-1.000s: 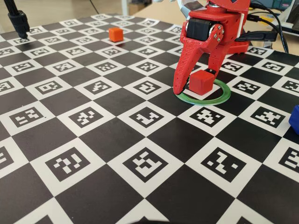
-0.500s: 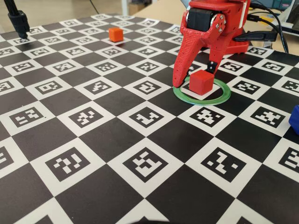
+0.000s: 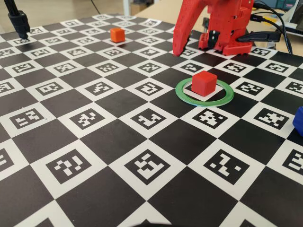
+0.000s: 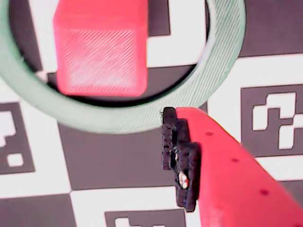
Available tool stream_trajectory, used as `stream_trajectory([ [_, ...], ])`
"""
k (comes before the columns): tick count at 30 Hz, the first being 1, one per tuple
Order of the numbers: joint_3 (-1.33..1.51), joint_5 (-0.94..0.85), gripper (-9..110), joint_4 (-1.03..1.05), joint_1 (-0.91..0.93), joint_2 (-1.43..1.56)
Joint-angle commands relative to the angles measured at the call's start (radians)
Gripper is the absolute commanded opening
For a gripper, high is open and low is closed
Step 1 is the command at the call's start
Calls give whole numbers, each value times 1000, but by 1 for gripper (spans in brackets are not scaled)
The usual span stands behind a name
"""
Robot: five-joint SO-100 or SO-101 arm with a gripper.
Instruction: Grab the red cube then put it in the green circle then put the blue cube on top and finally the orange cube on top
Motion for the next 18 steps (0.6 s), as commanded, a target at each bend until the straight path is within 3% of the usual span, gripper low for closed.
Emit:
stream_trajectory([
  [1, -114, 75, 46, 26, -31, 83],
  [8, -129, 282, 45, -14, -158, 64],
  [18, -218, 357, 43, -23, -310, -12],
])
